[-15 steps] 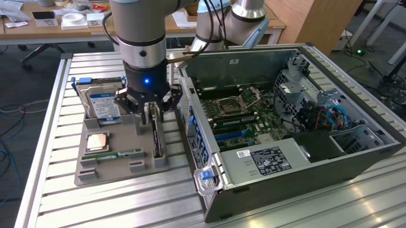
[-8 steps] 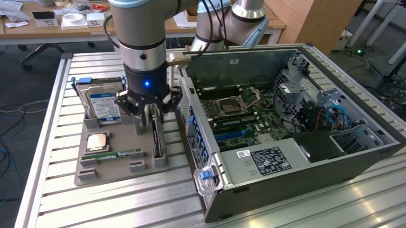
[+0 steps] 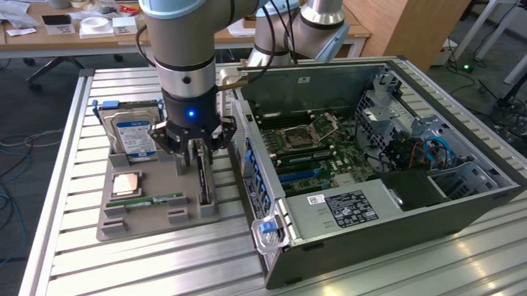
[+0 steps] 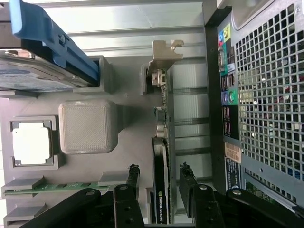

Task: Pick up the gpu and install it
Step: 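Pick up the gpu and move the gpu toward the slot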

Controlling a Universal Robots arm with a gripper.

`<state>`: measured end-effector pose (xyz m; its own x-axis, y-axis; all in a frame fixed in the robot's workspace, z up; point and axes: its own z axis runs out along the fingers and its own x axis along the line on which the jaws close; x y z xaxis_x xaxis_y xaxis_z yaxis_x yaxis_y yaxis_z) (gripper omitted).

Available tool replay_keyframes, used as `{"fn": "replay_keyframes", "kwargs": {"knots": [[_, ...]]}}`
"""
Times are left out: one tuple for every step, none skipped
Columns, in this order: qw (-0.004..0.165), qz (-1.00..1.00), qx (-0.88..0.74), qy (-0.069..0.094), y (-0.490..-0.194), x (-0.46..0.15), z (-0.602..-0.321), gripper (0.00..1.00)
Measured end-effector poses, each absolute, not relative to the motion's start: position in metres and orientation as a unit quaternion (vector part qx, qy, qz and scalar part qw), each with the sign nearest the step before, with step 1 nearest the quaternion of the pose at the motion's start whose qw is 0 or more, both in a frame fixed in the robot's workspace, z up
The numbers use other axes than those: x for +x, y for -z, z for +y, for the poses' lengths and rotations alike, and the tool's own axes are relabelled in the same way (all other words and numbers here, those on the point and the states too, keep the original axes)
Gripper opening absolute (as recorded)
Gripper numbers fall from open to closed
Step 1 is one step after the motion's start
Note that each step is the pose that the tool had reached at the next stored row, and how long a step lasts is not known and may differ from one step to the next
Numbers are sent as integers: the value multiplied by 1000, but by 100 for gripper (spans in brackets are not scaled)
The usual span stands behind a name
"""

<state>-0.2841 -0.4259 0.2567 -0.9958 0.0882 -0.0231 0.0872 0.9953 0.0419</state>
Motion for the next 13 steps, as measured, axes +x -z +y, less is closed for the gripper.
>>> {"fn": "replay_keyframes", "kwargs": {"knots": [[12,999,44,-20,-257,-284,-426,47],[13,999,44,-21,-256,-284,-426,47],[13,999,44,-21,-256,-284,-427,47],[13,999,44,-21,-256,-284,-427,47],[13,999,44,-21,-256,-284,-427,47],[13,999,44,-21,-255,-284,-428,47],[13,999,44,-21,-255,-284,-428,47],[13,999,44,-21,-254,-284,-428,47],[13,999,44,-21,-253,-284,-428,47],[13,999,44,-21,-253,-284,-428,47],[13,999,44,-21,-252,-284,-428,47],[12,999,44,-20,-252,-284,-428,47],[12,999,44,-20,-252,-284,-428,47]]}}
